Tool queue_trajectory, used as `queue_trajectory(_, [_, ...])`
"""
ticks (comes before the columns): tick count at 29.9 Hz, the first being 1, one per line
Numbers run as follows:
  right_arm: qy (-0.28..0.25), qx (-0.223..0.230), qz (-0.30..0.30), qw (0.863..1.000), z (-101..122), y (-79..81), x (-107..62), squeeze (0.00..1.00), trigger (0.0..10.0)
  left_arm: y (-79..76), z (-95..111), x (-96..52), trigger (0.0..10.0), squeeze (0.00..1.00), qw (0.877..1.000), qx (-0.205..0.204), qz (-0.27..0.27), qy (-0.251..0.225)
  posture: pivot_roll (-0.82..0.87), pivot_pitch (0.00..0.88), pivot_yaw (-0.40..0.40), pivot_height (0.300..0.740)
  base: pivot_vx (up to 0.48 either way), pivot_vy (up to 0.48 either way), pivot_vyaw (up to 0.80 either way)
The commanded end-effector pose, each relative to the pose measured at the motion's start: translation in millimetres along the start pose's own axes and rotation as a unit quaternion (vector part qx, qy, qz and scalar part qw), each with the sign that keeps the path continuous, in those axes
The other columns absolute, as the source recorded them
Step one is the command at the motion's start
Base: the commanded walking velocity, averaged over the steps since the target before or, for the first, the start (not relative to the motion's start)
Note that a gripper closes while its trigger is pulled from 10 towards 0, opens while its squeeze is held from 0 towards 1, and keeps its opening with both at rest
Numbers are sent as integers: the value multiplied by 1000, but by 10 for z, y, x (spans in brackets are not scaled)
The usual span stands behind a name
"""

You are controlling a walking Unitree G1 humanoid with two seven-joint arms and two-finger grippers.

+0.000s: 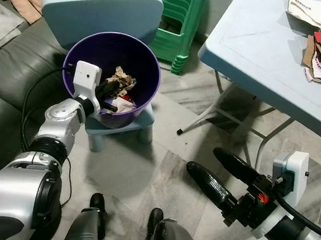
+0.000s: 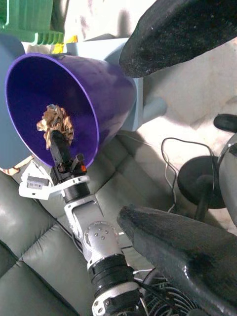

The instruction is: Picking trash to rubbish bin

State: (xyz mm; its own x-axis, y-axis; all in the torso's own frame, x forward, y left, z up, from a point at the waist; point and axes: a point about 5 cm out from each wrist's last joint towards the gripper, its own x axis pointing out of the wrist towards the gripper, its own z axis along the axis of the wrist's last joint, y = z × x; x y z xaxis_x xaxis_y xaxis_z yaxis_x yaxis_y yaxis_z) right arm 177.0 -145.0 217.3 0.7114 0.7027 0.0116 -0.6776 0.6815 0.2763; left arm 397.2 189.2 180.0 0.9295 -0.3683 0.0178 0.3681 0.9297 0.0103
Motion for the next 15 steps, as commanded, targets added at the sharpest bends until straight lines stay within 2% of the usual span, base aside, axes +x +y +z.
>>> queue_trajectory(1, [6, -3, 5, 1000, 2, 51, -32, 0, 10000, -15, -59, -11, 10000, 1000, 1000, -7, -9, 11, -151, 452, -140, 740, 0, 0, 0])
queue_trajectory(15, [4, -1, 1, 1000, 19, 36, -26, 0, 10000, 3, -17, -4, 10000, 1000, 1000, -10, -9, 5, -144, 445, -138, 740, 0, 0, 0])
